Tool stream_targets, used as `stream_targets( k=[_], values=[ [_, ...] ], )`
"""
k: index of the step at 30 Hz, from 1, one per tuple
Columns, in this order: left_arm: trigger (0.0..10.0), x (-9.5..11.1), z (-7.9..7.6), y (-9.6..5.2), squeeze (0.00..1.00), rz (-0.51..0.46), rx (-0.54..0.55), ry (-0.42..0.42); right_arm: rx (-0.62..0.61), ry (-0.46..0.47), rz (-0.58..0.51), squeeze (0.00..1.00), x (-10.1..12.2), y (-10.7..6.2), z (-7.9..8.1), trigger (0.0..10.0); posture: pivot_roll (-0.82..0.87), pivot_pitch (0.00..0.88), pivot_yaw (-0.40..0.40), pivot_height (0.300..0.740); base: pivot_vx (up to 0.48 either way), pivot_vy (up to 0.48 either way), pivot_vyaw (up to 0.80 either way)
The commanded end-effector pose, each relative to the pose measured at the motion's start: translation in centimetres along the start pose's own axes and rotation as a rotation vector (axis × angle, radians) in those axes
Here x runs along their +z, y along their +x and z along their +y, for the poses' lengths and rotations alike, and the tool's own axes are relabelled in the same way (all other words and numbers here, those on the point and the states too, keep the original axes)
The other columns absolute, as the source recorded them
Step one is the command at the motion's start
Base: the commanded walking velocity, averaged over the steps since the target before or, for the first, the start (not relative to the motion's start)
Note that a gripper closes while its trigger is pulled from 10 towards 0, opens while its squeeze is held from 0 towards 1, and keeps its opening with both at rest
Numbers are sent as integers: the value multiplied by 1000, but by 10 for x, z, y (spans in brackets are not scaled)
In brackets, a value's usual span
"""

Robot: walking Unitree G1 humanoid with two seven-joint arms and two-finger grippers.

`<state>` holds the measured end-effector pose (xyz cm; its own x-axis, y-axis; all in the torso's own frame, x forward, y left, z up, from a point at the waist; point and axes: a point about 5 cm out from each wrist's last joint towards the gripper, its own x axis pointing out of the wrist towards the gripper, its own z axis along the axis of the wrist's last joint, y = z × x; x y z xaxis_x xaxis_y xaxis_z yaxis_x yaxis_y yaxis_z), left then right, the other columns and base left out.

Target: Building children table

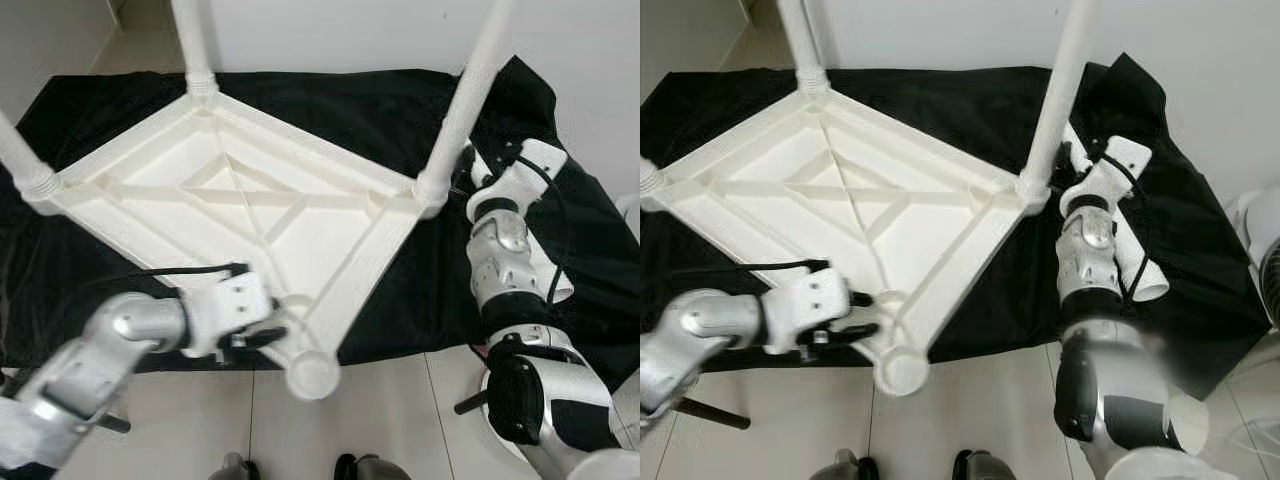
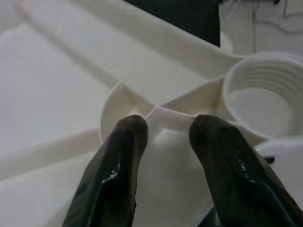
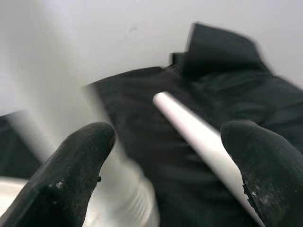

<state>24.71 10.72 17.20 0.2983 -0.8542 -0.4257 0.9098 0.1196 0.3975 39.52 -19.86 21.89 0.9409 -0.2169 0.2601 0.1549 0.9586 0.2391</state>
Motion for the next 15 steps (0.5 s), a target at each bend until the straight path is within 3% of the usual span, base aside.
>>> stream_targets(
  k=[1,4,8,15],
  values=[
    [10000,8,-4,7,0,-28,-21,18,69,-5,37,0,-8,-1,15,10000,-1,174,1,740,0,0,0],
    [10000,19,4,19,0,-77,34,25,122,-4,63,0,-8,5,25,10000,-2,171,3,740,0,0,0],
    [10000,20,7,24,0,-76,52,37,141,-11,72,0,-8,7,29,10000,1,168,2,740,0,0,0],
    [10000,17,18,15,0,-62,83,50,150,-5,39,0,-7,5,26,10000,9,164,-8,740,0,0,0]
  ],
)
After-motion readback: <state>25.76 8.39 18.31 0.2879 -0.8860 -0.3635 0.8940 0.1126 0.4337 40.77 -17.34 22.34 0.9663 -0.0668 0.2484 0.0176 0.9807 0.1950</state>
